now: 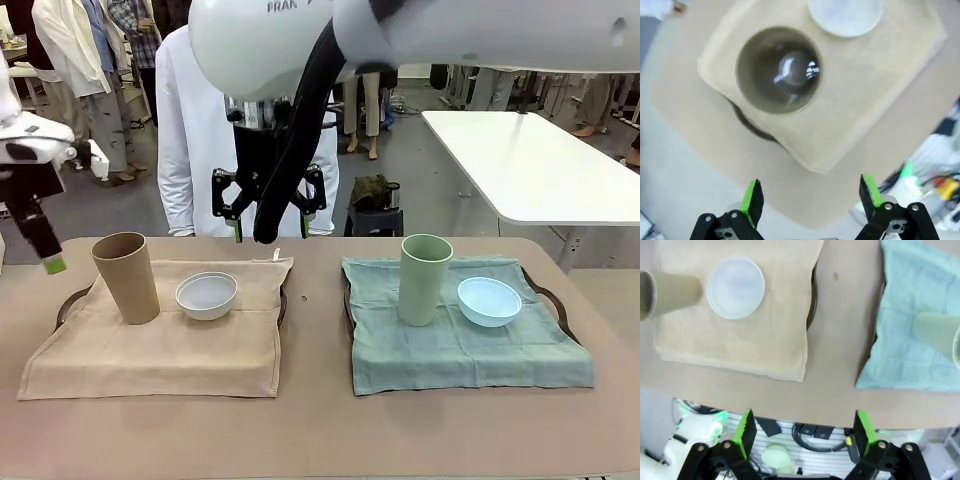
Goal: Set up a tray with a mat and arrange the tableware.
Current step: Place the Picnic Bowl and Reusable plastic cup back onto the Handle tray in front of the human's position.
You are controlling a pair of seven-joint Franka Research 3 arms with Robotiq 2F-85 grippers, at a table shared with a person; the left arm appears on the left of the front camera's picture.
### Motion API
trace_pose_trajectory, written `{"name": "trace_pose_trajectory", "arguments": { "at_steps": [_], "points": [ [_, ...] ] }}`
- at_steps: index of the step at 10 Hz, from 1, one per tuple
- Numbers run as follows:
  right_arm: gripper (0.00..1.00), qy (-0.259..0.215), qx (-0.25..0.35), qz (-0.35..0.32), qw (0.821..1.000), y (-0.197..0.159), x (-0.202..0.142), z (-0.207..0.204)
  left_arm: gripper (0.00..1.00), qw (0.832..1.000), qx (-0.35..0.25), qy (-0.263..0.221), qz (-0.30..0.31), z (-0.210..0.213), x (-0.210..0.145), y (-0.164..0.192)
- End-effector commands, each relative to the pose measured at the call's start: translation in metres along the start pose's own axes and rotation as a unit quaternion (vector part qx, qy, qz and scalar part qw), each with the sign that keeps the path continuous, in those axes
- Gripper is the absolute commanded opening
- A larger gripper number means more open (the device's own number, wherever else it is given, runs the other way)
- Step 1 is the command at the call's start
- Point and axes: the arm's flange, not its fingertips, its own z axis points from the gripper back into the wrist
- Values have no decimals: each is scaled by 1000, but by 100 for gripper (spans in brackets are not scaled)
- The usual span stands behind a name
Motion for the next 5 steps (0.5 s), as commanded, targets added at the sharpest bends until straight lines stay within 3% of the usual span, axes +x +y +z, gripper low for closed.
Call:
{"name": "trace_pose_trajectory", "arguments": {
  "at_steps": [1,4,5],
  "points": [
    [100,-16,18,-21,1000,-6,-8,11,100,994,-40,-84,56,40,18,-5],
    [100,-6,36,-32,999,-12,4,5,100,983,-20,-150,103,79,38,-8],
    [100,-15,13,-12,1000,-6,-2,19,100,992,-40,-96,69,68,26,-9]
  ]
}}
